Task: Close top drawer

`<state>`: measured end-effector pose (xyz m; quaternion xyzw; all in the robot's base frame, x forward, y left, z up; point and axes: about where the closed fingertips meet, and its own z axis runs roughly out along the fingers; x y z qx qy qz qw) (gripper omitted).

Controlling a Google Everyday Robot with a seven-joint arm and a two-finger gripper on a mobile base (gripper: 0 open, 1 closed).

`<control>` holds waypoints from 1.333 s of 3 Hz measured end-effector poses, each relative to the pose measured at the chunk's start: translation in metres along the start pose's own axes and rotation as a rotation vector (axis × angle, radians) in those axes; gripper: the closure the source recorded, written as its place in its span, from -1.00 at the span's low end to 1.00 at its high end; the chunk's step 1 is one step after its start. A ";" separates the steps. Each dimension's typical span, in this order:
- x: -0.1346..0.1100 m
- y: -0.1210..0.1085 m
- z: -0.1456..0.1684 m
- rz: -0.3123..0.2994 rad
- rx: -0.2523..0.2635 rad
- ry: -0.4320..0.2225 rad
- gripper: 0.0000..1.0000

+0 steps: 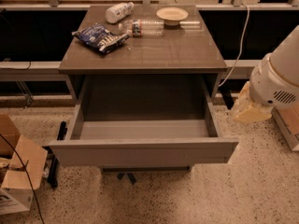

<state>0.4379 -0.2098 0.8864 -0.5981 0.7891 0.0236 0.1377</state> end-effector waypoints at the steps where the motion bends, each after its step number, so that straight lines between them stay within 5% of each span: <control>1: 0.000 0.002 0.010 0.006 -0.016 0.016 0.99; 2: -0.012 0.018 0.062 0.007 -0.104 -0.029 1.00; 4: -0.030 0.057 0.213 0.048 -0.339 -0.150 1.00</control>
Offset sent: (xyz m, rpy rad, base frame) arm -0.0070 0.0671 -0.1316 0.1536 0.1963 0.0597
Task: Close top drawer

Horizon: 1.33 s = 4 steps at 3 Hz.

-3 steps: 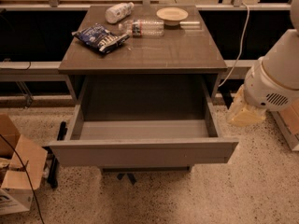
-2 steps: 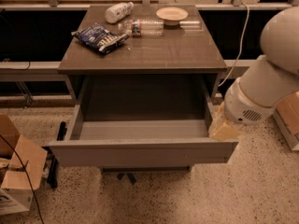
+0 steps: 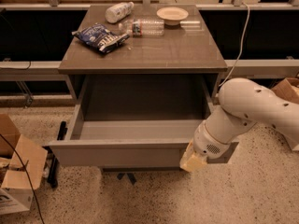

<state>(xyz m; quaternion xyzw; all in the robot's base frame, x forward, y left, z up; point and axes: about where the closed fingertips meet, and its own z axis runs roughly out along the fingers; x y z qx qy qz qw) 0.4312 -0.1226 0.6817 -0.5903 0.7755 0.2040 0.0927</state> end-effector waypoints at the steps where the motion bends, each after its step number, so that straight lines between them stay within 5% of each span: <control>1: 0.002 -0.001 0.003 0.004 -0.007 0.000 1.00; 2: 0.006 0.000 0.007 0.014 -0.017 0.014 1.00; 3: -0.003 -0.055 0.028 -0.060 0.012 -0.063 1.00; 4: -0.003 -0.055 0.028 -0.061 0.012 -0.063 1.00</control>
Offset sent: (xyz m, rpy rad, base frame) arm -0.0029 -0.0050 -0.0143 -0.0238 0.0403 -0.0095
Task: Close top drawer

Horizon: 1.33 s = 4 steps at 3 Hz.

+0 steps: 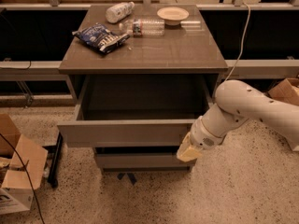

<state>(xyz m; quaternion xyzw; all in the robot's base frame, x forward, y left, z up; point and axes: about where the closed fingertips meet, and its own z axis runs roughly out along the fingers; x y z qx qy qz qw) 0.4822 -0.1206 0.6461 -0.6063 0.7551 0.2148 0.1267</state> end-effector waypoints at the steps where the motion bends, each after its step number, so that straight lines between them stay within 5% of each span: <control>1: -0.015 -0.065 -0.008 -0.098 0.078 0.116 1.00; 4: -0.016 -0.080 -0.002 -0.118 0.083 0.146 1.00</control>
Offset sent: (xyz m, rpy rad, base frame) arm 0.2753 0.0163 0.0546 -0.2723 -0.3215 0.3202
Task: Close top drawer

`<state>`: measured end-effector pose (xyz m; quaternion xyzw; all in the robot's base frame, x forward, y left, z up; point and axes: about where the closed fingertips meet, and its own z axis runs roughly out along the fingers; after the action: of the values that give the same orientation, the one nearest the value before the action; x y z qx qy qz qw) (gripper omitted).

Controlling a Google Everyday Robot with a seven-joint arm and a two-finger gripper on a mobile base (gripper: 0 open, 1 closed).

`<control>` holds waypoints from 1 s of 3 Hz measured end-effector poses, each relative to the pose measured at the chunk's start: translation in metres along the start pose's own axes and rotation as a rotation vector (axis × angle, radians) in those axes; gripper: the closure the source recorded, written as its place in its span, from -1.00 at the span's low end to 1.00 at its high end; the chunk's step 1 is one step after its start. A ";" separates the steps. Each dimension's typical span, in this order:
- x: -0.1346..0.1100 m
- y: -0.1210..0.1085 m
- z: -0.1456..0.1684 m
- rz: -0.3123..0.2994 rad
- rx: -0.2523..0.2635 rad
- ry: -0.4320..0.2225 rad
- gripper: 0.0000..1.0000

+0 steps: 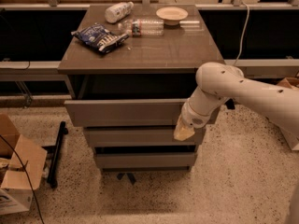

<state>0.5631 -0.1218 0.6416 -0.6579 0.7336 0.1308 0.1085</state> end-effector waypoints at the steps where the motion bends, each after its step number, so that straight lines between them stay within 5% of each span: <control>1: -0.010 -0.041 -0.006 -0.047 0.115 -0.008 1.00; 2: -0.028 -0.106 -0.019 -0.124 0.249 -0.044 1.00; 3: -0.031 -0.113 -0.024 -0.129 0.267 -0.052 0.61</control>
Offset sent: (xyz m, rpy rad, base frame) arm 0.2039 0.0158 0.0619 0.0547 -0.5074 0.0592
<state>0.6791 -0.1119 0.6691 -0.6800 0.6975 0.0417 0.2220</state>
